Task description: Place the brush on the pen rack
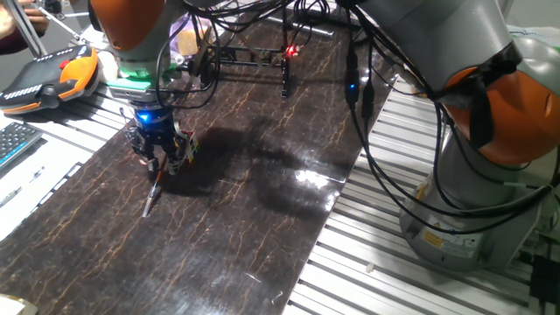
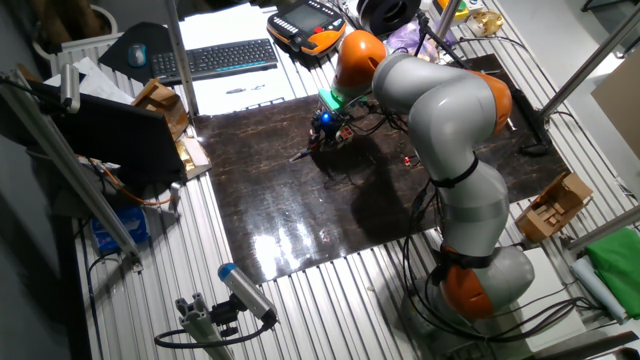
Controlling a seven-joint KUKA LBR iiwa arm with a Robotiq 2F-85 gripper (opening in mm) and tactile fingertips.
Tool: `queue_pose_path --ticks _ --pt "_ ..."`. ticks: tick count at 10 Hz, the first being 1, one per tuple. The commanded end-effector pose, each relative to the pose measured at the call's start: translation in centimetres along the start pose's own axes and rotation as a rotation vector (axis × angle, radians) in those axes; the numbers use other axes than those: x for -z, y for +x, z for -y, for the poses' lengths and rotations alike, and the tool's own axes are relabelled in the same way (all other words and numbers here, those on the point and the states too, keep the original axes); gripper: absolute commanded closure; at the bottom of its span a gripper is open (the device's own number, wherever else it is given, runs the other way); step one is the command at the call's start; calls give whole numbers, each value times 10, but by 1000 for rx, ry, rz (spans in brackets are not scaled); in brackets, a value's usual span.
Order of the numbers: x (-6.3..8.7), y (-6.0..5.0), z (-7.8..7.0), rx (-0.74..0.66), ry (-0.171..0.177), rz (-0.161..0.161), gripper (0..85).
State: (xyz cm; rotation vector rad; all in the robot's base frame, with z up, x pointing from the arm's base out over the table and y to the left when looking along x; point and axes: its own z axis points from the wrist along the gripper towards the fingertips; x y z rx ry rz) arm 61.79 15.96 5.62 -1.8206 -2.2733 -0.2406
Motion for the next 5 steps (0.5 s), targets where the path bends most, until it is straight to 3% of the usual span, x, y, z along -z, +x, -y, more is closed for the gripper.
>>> queue_pose_path --ticks 1,5 --pt "-1 0 0 0 1 -3 417" --pt "-3 -1 0 10 3 -9 440"
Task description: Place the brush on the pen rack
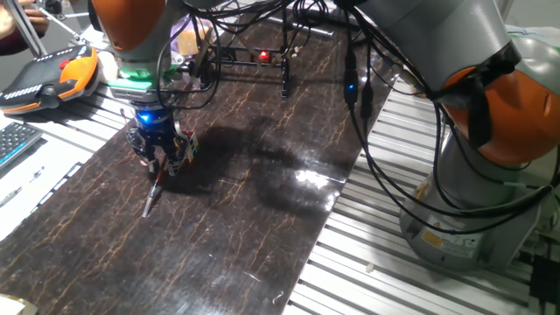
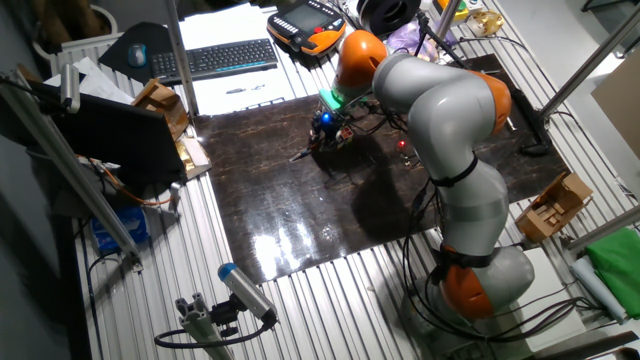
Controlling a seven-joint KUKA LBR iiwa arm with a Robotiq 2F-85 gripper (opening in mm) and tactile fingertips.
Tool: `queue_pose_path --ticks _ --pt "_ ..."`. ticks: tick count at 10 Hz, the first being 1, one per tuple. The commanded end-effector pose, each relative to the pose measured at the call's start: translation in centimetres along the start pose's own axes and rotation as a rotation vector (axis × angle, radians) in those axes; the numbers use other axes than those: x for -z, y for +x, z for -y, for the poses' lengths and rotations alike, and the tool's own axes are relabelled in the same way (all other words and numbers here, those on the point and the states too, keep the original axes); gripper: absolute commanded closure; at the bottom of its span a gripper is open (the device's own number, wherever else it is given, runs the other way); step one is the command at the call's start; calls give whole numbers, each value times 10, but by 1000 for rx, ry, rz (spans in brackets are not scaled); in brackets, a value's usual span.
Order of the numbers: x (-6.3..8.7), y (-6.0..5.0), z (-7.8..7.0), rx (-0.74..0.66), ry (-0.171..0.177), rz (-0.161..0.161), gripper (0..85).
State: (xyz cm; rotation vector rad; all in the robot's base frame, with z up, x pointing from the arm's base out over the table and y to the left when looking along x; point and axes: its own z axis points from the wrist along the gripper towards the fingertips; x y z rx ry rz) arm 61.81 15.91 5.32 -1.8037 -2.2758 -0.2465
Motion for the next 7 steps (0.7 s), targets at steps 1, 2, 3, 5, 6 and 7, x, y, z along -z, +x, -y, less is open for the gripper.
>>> queue_pose_path --ticks 1,2,3,5,6,7 --pt "0 -1 0 0 1 -2 447" --pt "-1 -1 0 0 1 -7 473" --pt "-1 -2 0 1 1 -8 493" --pt "-2 -2 0 2 2 -12 557" --pt "-2 -3 1 9 2 -12 637" --pt "-2 -3 1 18 1 -13 800"
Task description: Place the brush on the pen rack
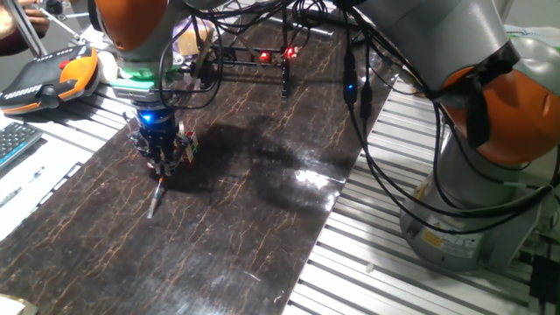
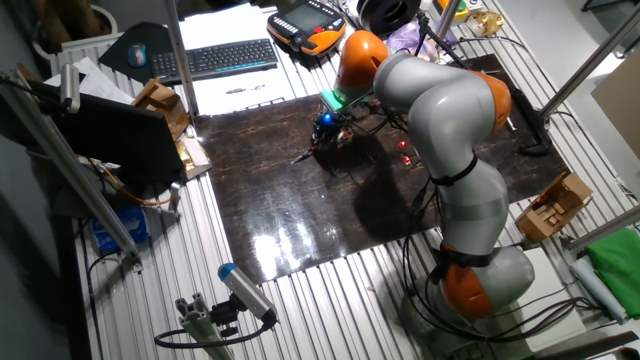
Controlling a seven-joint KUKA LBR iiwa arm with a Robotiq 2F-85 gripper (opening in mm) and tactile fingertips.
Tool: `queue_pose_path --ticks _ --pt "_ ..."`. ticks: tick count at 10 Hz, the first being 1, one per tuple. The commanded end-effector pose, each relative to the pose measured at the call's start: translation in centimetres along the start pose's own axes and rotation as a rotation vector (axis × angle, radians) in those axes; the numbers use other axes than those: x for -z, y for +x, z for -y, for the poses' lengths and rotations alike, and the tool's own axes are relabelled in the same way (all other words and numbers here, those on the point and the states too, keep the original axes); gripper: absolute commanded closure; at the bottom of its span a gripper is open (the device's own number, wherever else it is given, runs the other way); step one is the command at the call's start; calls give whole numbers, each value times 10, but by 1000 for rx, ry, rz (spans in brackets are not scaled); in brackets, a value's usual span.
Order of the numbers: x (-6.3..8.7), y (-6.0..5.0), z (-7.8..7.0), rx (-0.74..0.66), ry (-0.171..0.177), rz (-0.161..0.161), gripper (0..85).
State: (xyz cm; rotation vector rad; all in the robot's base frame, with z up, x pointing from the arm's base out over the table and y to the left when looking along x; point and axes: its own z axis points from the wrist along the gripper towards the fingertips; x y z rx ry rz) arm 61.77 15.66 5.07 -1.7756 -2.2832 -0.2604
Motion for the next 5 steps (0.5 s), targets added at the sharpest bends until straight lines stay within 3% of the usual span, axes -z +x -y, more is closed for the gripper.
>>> queue_pose_path --ticks 1,3,5 --pt "0 0 0 4 6 0 843" --pt "4 1 1 6 9 18 843" --pt "17 2 3 11 1 62 843"
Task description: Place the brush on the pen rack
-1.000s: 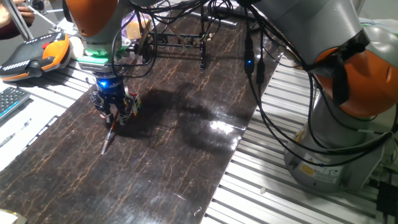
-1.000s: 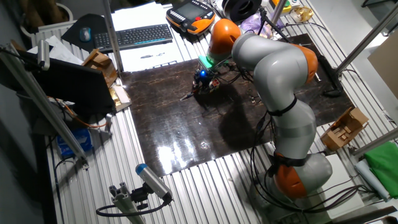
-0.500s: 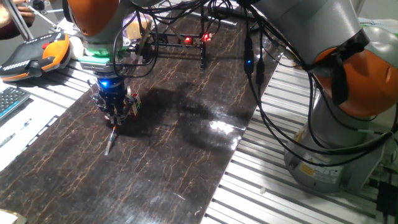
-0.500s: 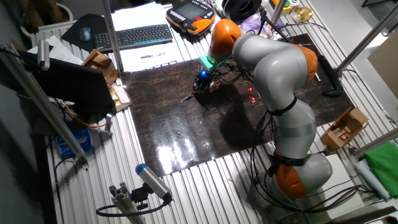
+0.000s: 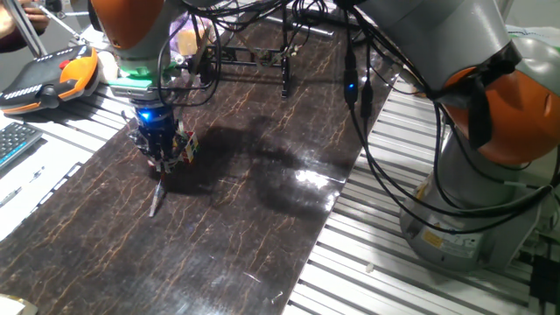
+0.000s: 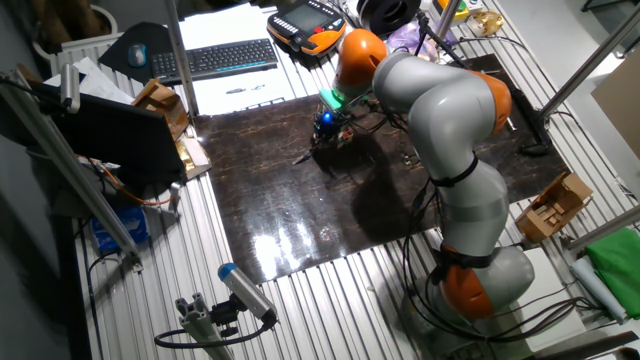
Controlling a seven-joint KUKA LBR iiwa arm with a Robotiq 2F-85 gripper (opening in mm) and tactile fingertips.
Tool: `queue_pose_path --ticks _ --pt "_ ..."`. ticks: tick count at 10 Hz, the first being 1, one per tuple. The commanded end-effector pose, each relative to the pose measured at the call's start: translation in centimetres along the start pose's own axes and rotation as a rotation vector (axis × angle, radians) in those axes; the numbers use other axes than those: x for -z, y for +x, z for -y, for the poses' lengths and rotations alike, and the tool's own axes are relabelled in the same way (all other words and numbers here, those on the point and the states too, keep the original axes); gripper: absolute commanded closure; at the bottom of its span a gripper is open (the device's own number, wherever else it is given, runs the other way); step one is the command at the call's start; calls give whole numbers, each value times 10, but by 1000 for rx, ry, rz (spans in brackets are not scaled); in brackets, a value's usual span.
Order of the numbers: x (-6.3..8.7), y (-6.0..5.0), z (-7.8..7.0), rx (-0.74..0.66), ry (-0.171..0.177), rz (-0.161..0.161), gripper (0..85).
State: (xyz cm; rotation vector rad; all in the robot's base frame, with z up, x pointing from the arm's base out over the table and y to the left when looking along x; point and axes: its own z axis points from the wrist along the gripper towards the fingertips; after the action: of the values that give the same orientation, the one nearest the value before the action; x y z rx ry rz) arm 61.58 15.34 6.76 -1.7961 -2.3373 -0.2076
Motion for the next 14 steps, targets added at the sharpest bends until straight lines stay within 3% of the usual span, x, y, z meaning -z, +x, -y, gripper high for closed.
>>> queue_pose_path --ticks 1,4,11,14 --pt "8 1 2 4 -1 29 843" --pt "39 0 10 25 -10 107 843" --pt "93 -19 25 85 -22 220 843" --pt "104 -29 29 95 -28 251 843"
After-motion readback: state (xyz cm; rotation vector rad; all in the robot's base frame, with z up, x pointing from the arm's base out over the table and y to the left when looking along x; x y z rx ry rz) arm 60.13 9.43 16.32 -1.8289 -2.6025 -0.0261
